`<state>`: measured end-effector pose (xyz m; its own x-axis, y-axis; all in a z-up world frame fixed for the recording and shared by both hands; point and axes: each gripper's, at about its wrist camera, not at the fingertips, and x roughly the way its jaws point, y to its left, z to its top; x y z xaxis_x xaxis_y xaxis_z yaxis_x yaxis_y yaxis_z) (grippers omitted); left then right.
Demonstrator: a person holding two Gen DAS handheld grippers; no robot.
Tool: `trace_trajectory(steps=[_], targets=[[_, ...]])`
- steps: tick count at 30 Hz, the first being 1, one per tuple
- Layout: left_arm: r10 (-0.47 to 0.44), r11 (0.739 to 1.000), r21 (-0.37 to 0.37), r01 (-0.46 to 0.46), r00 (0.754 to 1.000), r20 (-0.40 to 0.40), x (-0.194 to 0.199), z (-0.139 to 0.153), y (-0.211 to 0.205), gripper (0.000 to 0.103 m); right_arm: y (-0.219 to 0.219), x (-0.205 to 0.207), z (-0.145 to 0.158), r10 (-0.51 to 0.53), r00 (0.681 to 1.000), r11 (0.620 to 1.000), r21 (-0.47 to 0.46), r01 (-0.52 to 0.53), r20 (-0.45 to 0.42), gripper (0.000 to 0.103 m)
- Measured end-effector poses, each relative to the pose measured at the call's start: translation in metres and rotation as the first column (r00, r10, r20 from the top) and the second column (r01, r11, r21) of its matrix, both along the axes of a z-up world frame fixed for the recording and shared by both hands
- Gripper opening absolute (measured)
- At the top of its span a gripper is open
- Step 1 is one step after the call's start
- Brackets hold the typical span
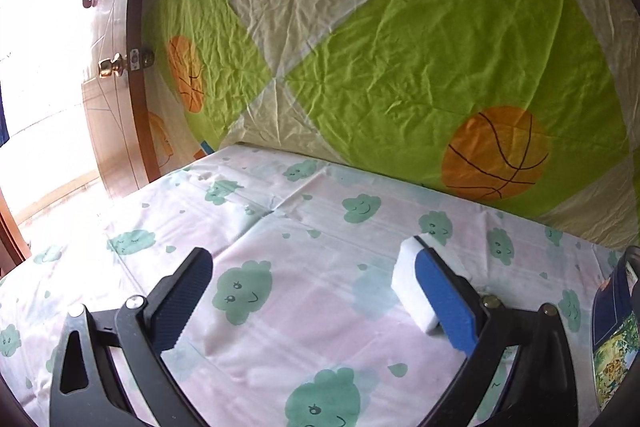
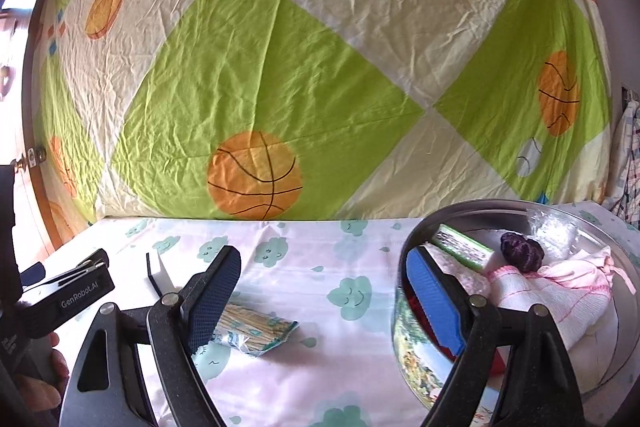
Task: Organize soft objects
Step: 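Grasp the white sponge with the left gripper while the right gripper grasps the bag of sticks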
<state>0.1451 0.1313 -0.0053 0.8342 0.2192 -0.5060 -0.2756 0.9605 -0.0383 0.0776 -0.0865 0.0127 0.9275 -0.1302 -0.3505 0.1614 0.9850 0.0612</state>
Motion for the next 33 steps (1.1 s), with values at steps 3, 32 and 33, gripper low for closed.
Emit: trace_trajectory(steps=[3, 32, 33], targets=[[0.024, 0.999, -0.023, -0.024, 0.999, -0.035, 0.006, -0.005, 0.007, 0.102, 0.011, 0.015, -0.003, 0.062, 0.997, 0.998, -0.017, -0.063, -0.052, 0.087], [0.093, 0.994, -0.042, -0.100, 0.985, -0.145, 0.018, -0.019, 0.032, 0.102, 0.059, 0.100, -0.054, 0.437, 0.755, 0.874, 0.032, -0.485, -0.489, 0.038], [0.087, 0.995, -0.045, -0.094, 0.986, -0.143, 0.018, -0.018, 0.032, 0.102, 0.054, 0.097, -0.052, 0.447, 0.760, 0.875, 0.056, -0.480, -0.471, 0.037]])
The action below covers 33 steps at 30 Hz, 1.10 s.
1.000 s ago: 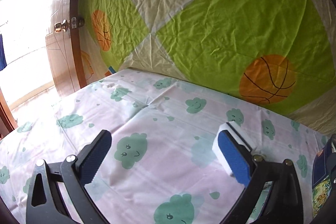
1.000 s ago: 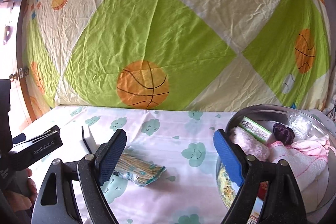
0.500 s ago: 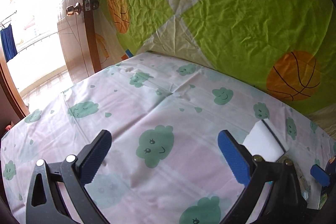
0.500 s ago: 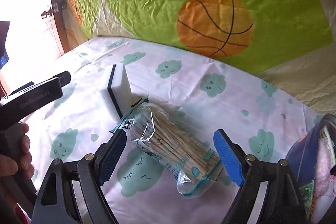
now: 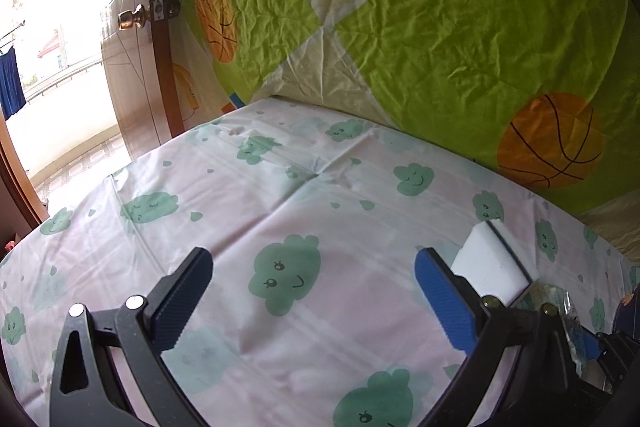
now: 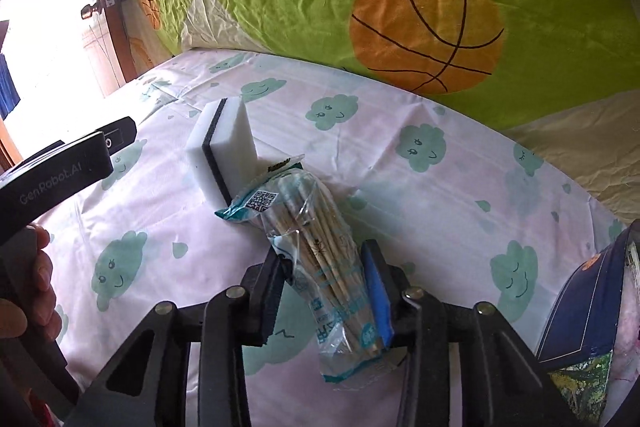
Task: Organize soft objects
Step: 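Grasp the white sponge with the left gripper while the right gripper grasps the bag of sticks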
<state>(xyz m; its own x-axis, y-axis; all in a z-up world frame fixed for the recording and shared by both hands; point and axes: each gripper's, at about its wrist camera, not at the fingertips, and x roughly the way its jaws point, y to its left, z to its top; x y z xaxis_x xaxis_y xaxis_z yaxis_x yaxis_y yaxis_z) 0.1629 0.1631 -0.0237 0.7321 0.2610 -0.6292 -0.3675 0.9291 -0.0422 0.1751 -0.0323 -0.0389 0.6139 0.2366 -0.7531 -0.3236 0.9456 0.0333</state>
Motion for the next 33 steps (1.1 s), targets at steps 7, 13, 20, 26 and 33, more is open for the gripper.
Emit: trace_trajectory(steps=[7, 13, 20, 26, 33], targets=[[-0.066, 0.998, -0.020, 0.067, 0.997, 0.027, -0.001, 0.002, -0.006, 0.102, -0.039, -0.024, 0.015, -0.056, 0.998, 0.924, 0.379, 0.044, 0.019, 0.034], [-0.114, 0.992, -0.043, 0.118, 0.990, 0.088, -0.005, 0.007, -0.010, 0.102, -0.045, -0.058, 0.031, -0.241, 0.957, 0.924, 0.340, 0.175, 0.160, 0.034], [-0.191, 0.977, -0.073, 0.201, 0.973, 0.131, -0.003, 0.016, -0.041, 0.102, -0.044, -0.086, 0.051, -0.349, 0.854, 0.930, 0.253, 0.266, 0.386, 0.034], [-0.208, 0.978, 0.002, 0.208, 0.977, 0.045, 0.029, 0.014, -0.086, 0.091, -0.055, -0.089, 0.055, -0.393, 0.820, 0.915, 0.270, 0.301, 0.417, 0.034], [-0.200, 0.975, -0.126, 0.184, 0.972, -0.123, 0.058, -0.023, -0.072, 0.051, -0.065, -0.074, 0.047, -0.396, 0.858, 0.896, 0.343, 0.283, 0.326, 0.034]])
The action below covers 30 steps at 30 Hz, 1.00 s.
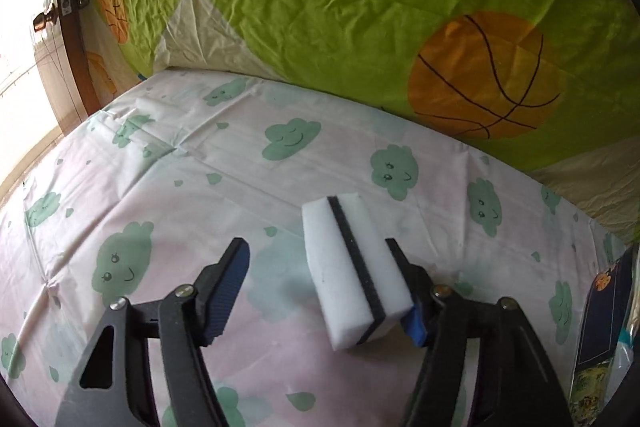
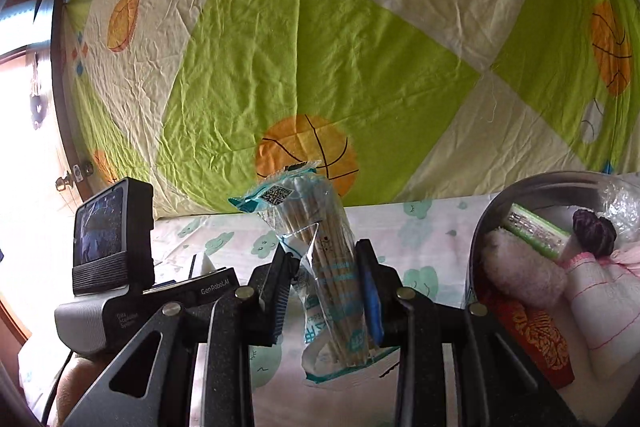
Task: Organize soft objects
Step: 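Grasp the white sponge with the left gripper while the right gripper grasps the bag of sticks, then lift and carry the sponge and stick bag over the tin with both grippers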
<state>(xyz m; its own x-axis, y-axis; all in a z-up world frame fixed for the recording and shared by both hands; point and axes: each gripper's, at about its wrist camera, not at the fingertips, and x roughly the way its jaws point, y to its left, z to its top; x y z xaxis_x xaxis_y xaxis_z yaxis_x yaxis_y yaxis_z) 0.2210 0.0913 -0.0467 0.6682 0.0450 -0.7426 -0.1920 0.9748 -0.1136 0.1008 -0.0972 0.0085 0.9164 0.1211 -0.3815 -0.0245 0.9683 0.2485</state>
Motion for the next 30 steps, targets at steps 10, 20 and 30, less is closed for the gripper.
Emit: trace_trajectory(steps=[10, 20, 30], targets=[[-0.111, 0.994, 0.002, 0.113, 0.969, 0.219, -0.042, 0.028, -0.009, 0.027, -0.001, -0.005, -0.002, 0.038, 0.999, 0.998, 0.058, -0.039, 0.006, 0.034], [-0.191, 0.962, -0.114, 0.247, 0.912, 0.363, -0.067, 0.045, 0.000, 0.027, 0.008, -0.023, 0.007, -0.006, 0.996, 0.999, -0.039, 0.010, 0.088, 0.034], [-0.144, 0.976, -0.101, 0.194, 0.917, 0.373, -0.082, 0.043, 0.002, 0.027, 0.007, -0.035, 0.008, 0.010, 0.996, 1.000, -0.028, -0.008, 0.087, 0.034]])
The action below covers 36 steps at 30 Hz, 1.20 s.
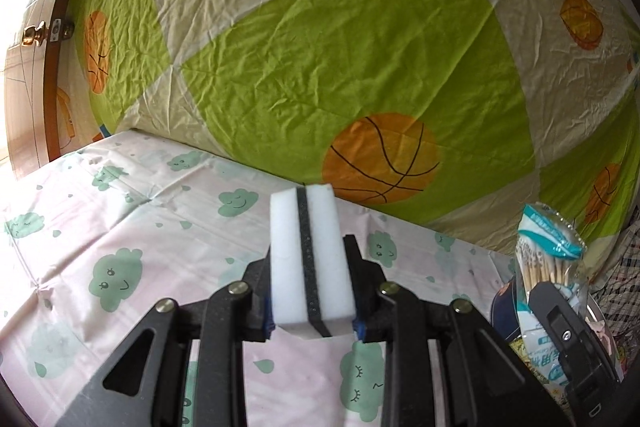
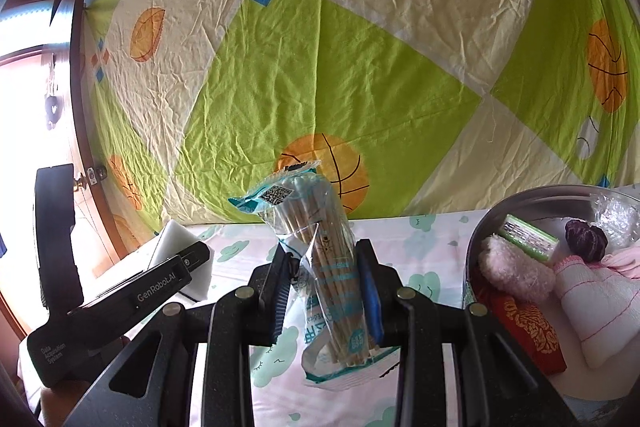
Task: Organize soft objects
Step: 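Lift and carry the sponge and stick bag over the tin with both grippers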
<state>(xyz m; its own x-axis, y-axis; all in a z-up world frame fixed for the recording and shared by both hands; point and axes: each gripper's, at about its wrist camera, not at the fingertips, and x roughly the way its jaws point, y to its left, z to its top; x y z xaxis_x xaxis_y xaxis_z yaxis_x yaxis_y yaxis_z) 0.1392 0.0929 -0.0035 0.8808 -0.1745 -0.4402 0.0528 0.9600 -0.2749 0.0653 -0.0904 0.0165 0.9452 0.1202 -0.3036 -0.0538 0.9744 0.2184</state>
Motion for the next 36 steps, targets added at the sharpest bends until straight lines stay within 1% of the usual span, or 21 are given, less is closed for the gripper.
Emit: trace_trajectory(steps=[8, 13, 23, 27, 33, 36], targets=[[0.006, 0.999, 0.040, -0.007, 1.000, 0.008, -0.011, -0.001, -0.008, 0.027, 0.000, -0.016, 0.001, 0.009, 1.000, 1.000, -0.016, -0.009, 0.005, 0.034], [0.001, 0.998, 0.066, -0.003, 0.999, 0.035, -0.022, 0.003, -0.015, 0.027, -0.004, -0.022, 0.000, 0.003, 1.000, 1.000, -0.012, -0.003, 0.005, 0.034], [-0.017, 0.998, 0.063, 0.013, 0.998, 0.058, -0.042, 0.006, -0.025, 0.027, -0.009, -0.038, 0.002, 0.021, 1.000, 1.000, -0.005, -0.021, 0.001, 0.034], [-0.002, 0.996, 0.085, -0.003, 0.998, 0.066, -0.049, 0.008, -0.029, 0.027, -0.013, -0.047, 0.003, 0.016, 1.000, 1.000, -0.011, -0.016, 0.005, 0.034], [-0.005, 0.991, 0.137, -0.008, 0.996, 0.094, -0.062, 0.010, -0.042, 0.027, -0.019, -0.058, 0.004, 0.011, 1.000, 1.000, -0.017, -0.011, 0.002, 0.034], [-0.011, 0.991, 0.137, -0.002, 0.996, 0.093, -0.067, 0.010, -0.045, 0.027, -0.022, -0.063, 0.004, 0.006, 1.000, 1.000, -0.020, -0.006, 0.004, 0.034]])
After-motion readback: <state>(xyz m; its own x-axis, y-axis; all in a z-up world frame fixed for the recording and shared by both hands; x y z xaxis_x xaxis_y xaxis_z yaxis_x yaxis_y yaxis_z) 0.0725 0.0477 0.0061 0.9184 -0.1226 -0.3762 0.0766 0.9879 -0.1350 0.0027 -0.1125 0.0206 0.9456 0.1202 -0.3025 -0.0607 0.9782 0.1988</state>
